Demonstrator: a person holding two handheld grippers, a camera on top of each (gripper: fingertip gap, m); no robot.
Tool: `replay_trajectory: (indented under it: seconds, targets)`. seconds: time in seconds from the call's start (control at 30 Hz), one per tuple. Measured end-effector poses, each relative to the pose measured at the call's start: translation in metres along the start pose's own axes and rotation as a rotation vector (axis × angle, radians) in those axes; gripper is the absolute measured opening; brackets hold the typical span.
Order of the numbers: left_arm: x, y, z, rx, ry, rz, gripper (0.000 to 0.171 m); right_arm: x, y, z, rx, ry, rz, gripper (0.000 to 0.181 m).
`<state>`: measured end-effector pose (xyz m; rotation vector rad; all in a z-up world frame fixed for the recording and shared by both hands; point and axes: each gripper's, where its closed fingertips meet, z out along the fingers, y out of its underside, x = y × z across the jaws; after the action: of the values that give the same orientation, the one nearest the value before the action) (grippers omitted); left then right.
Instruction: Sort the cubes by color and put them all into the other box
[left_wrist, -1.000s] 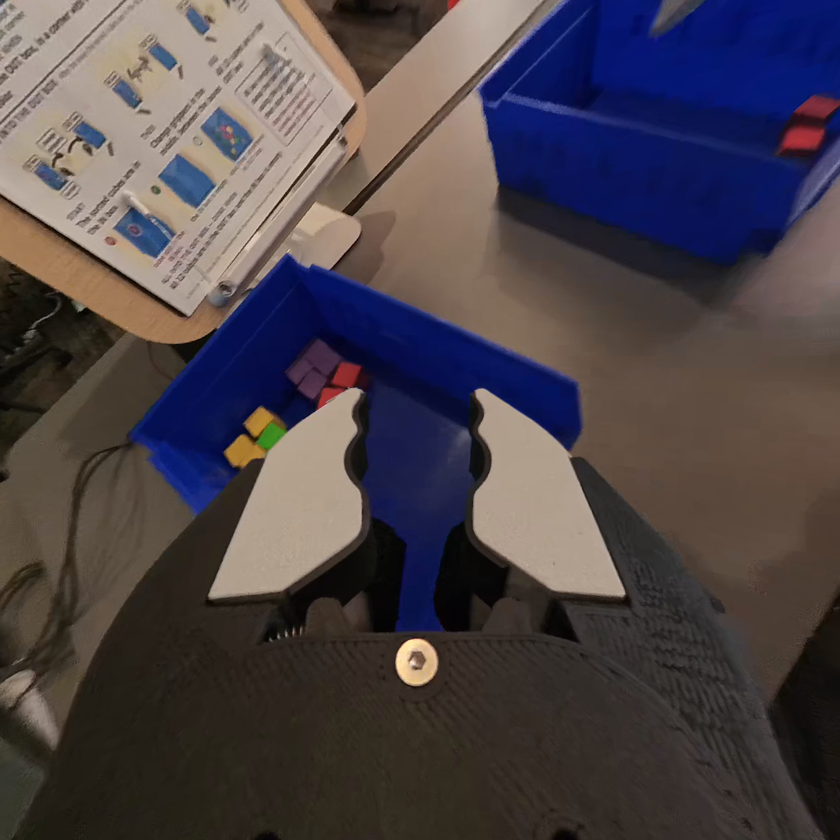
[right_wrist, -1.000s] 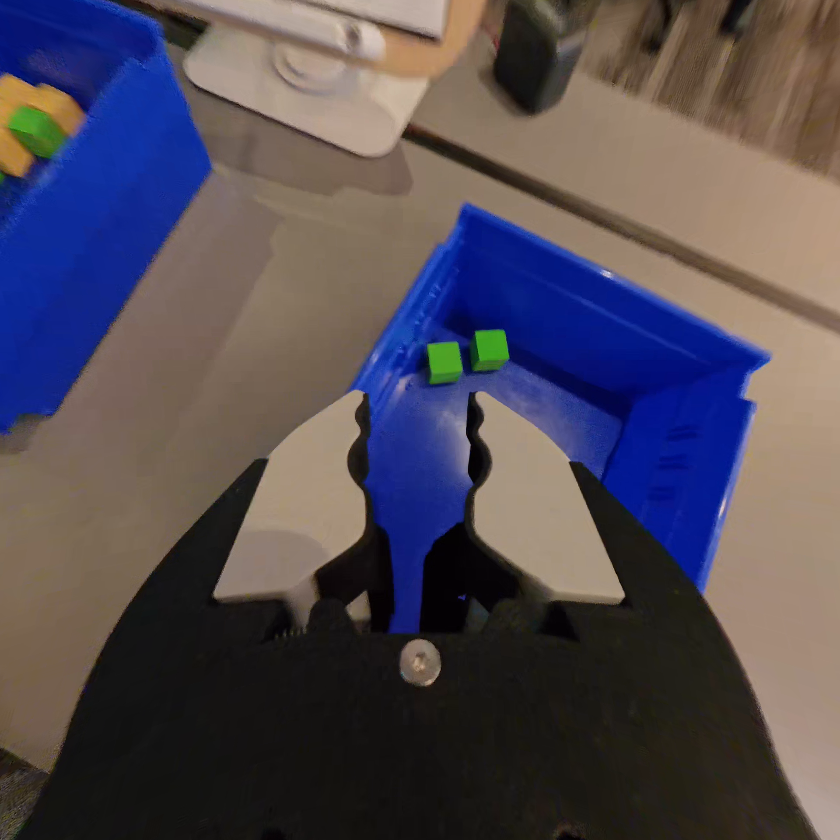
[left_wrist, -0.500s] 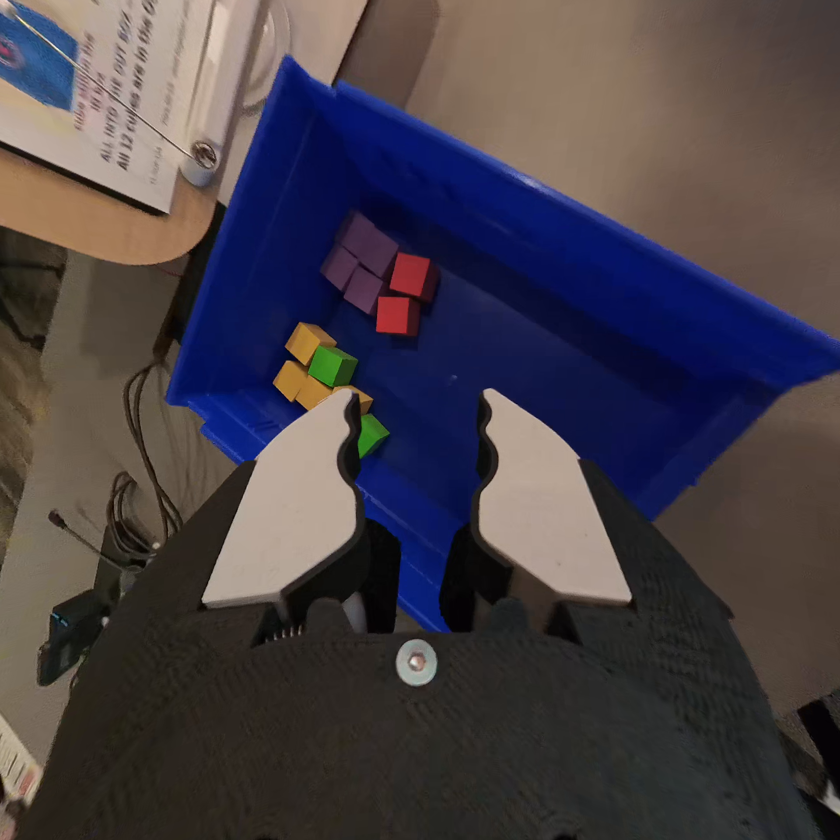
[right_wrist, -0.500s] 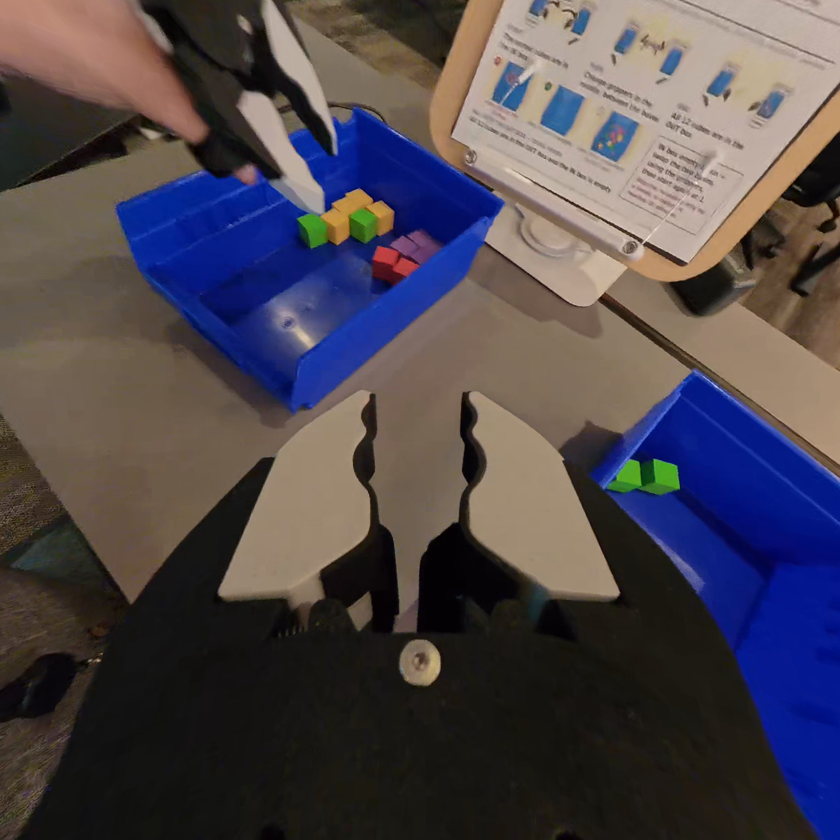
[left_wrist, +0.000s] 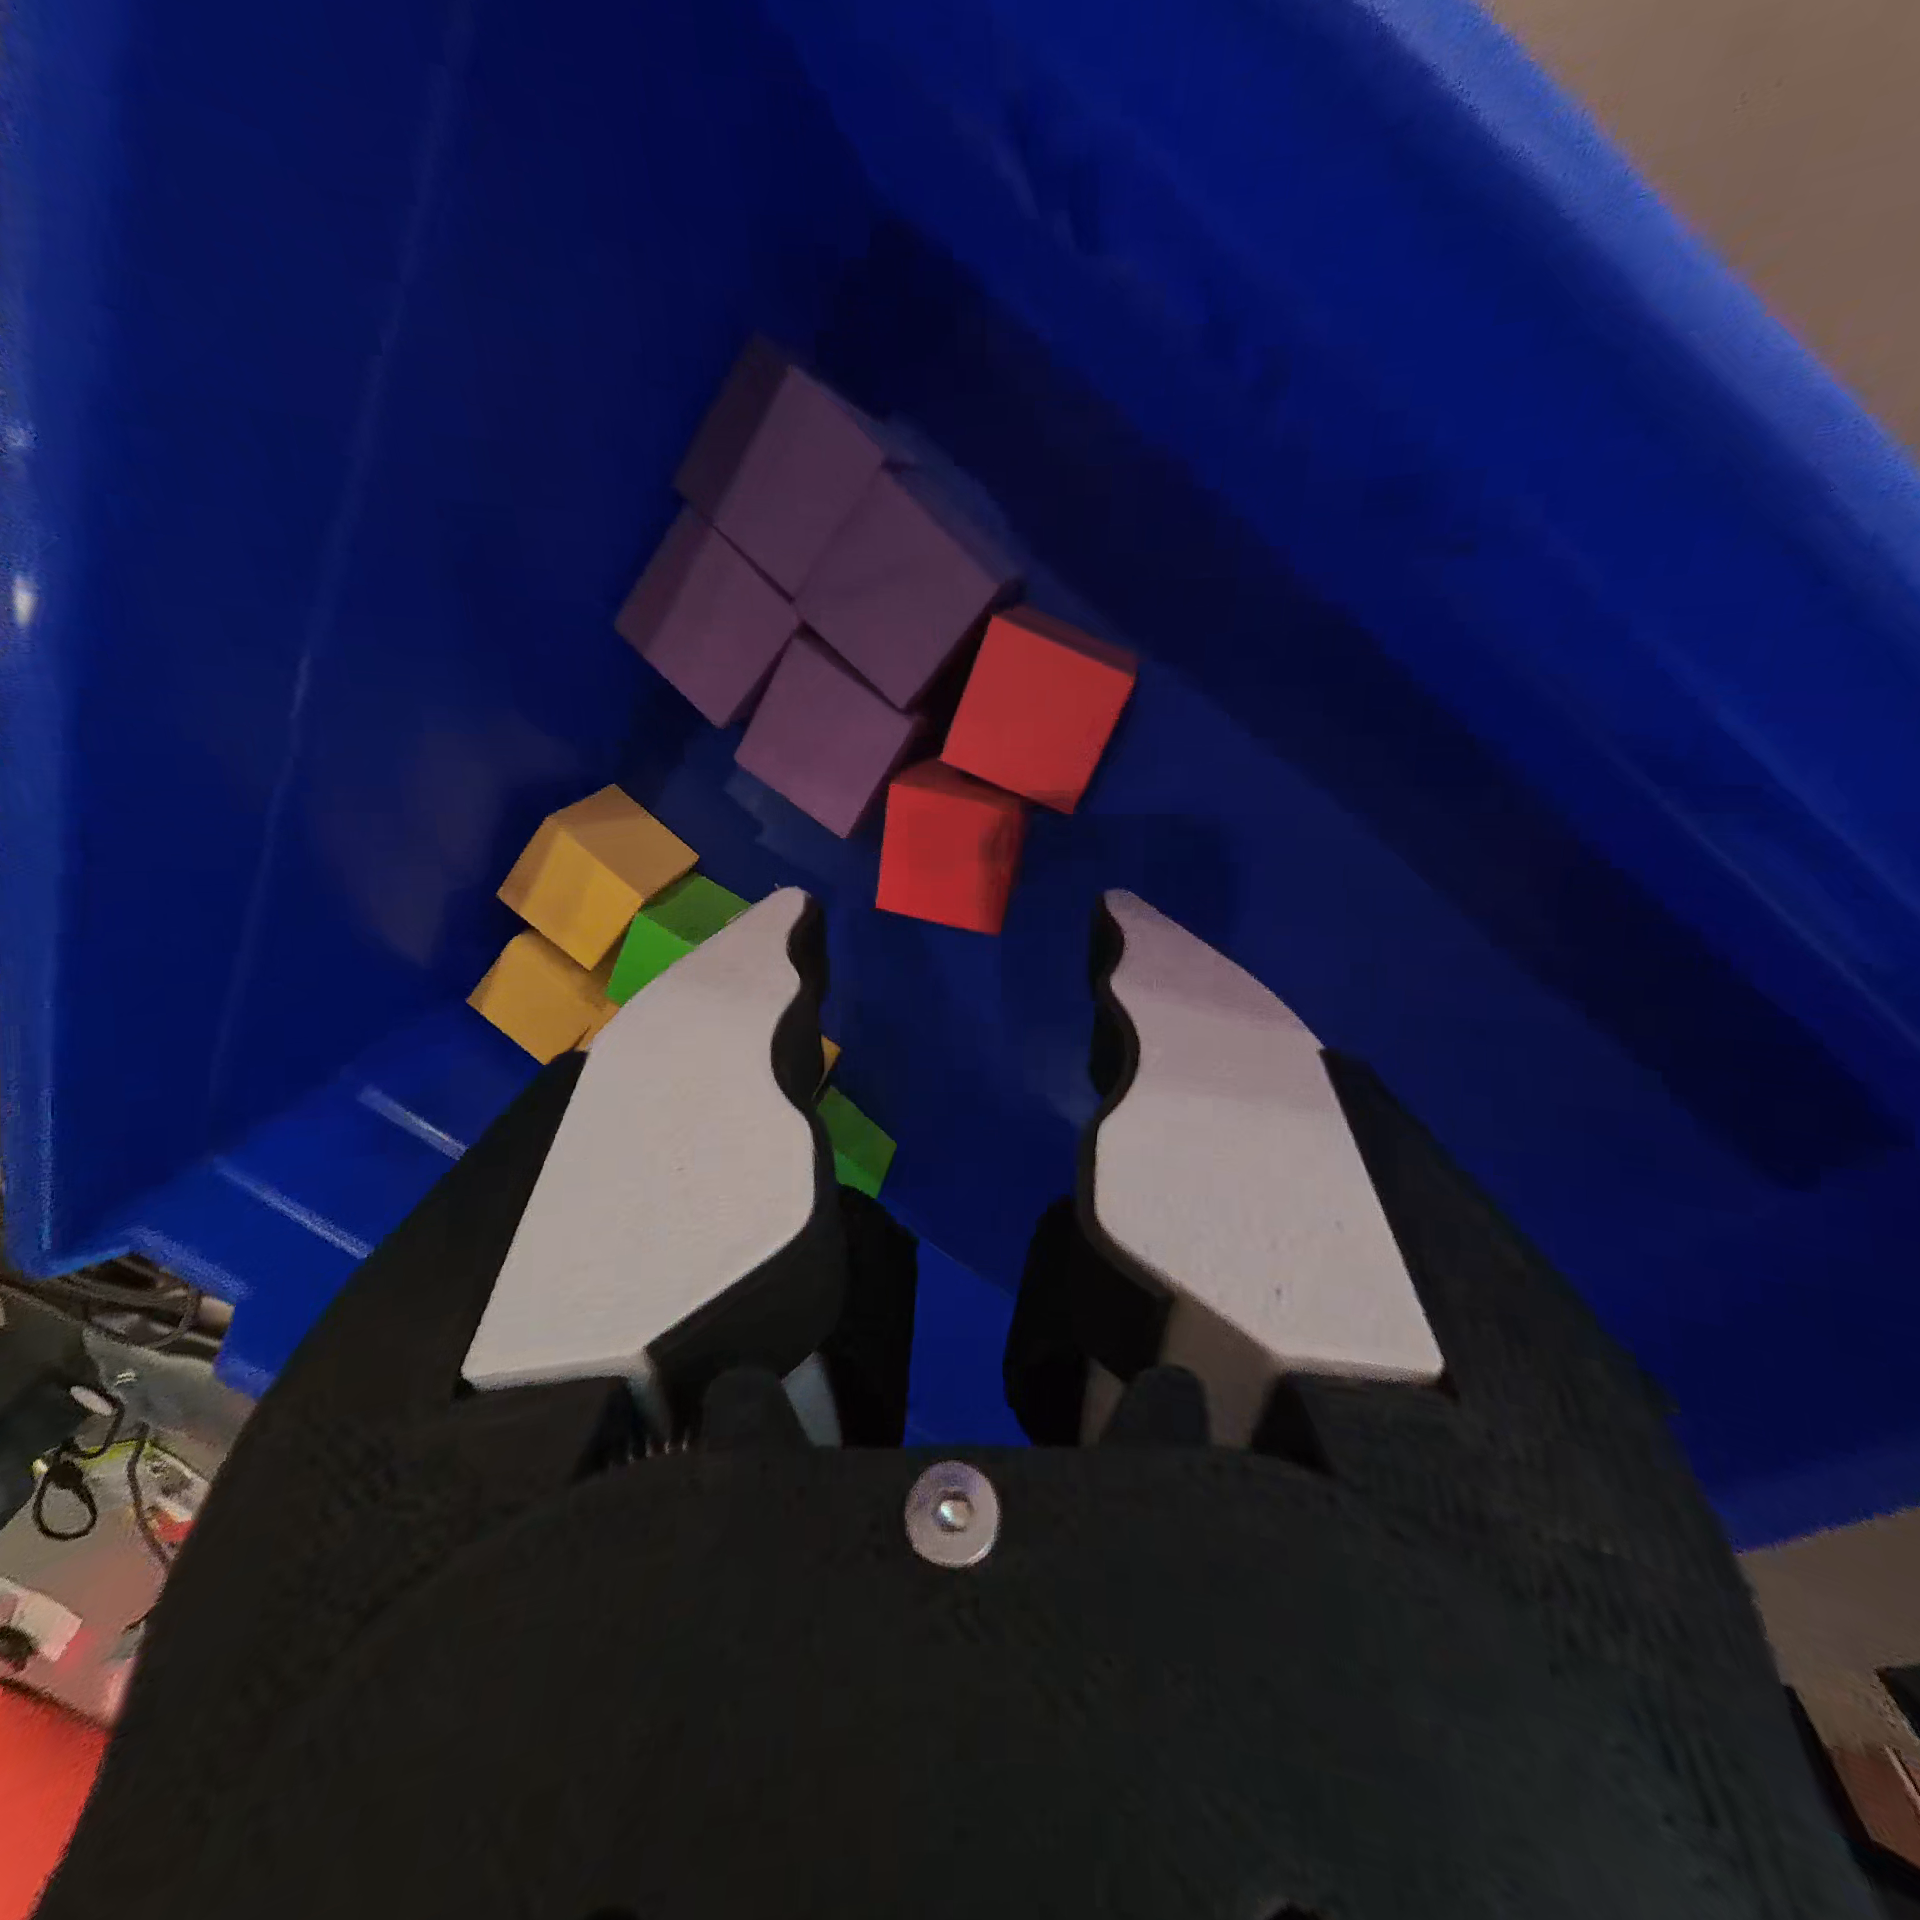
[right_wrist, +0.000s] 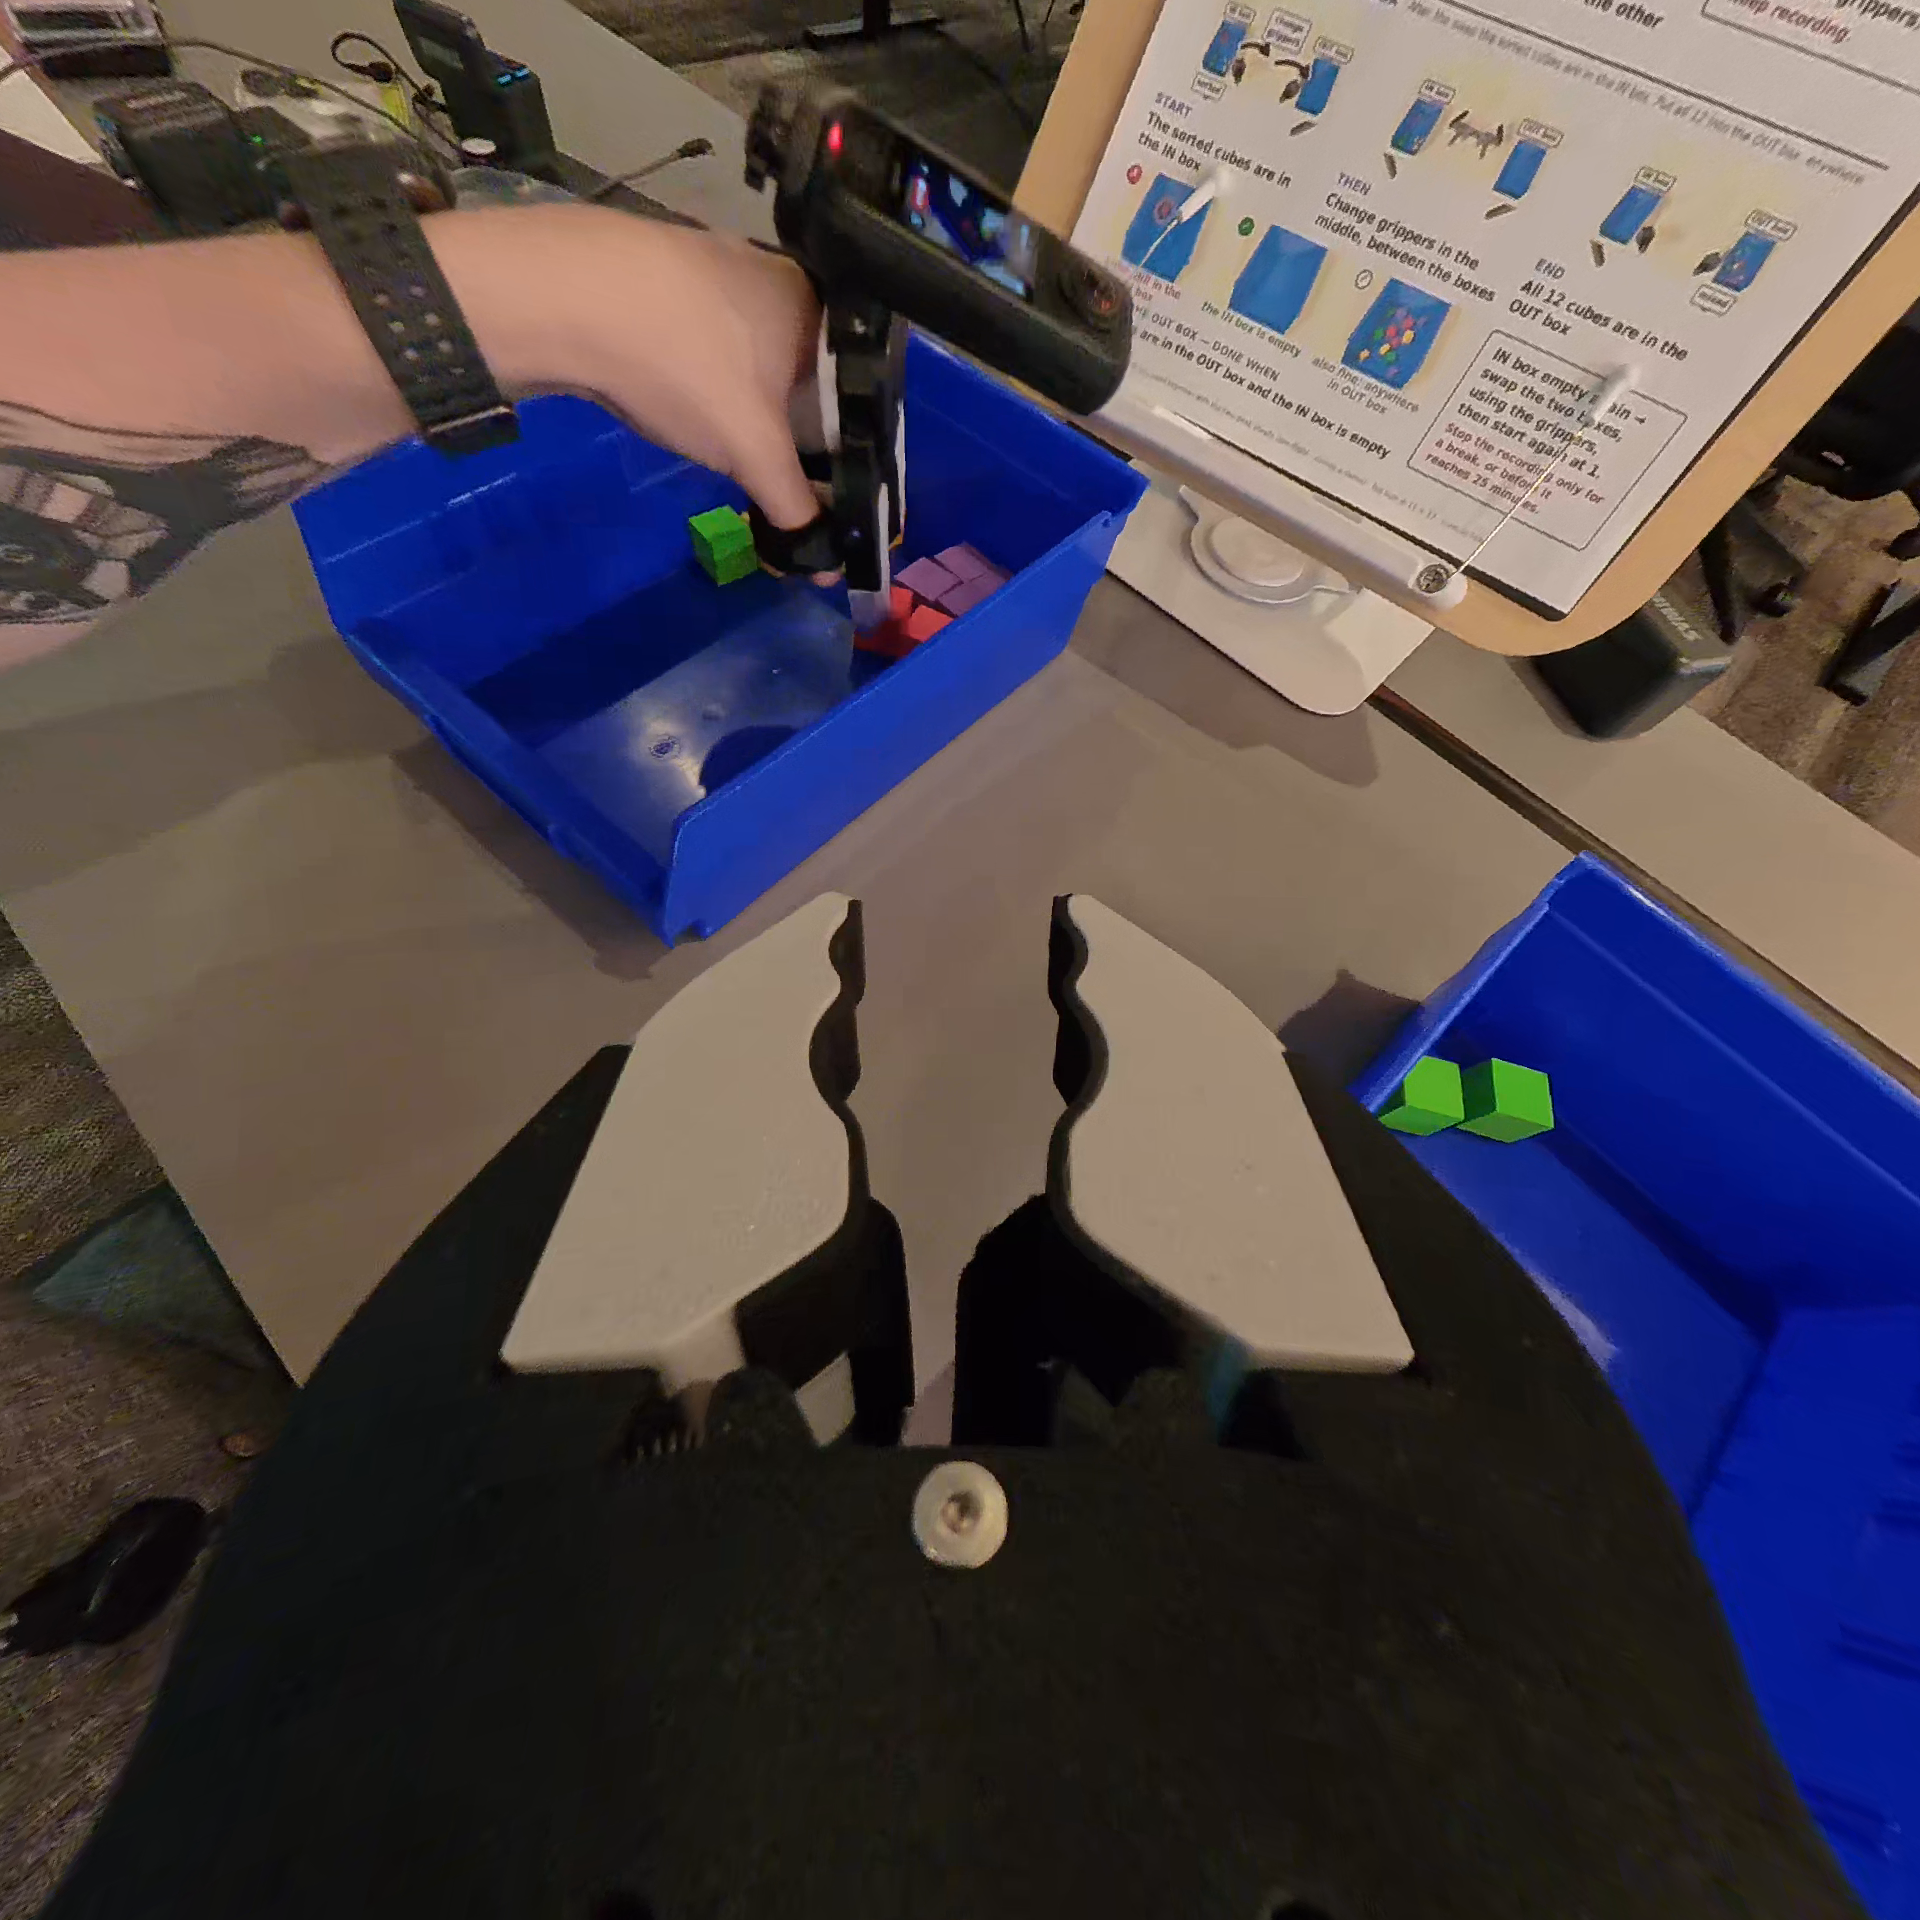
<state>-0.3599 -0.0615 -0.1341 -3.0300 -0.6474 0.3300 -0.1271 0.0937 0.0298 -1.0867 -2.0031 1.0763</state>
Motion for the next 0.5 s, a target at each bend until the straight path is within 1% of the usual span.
replay_trajectory:
  seconds: [0.27,0.37,0.5]
  targets:
    - [-0.001,0.002,0.019,-0.028,0.028,0.005,0.048,0.001,-0.003,-0.003,0.018,-0.010,-0.003,0.033]
    - [0.001,0.002,0.024,-0.031,0.046,0.005,0.031,-0.001,-0.004,-0.002,0.017,-0.011,-0.008,0.033]
    - [0.000,0.005,0.022,-0.038,0.065,-0.001,0.029,-0.001,-0.003,0.001,0.013,-0.013,-0.006,0.033]
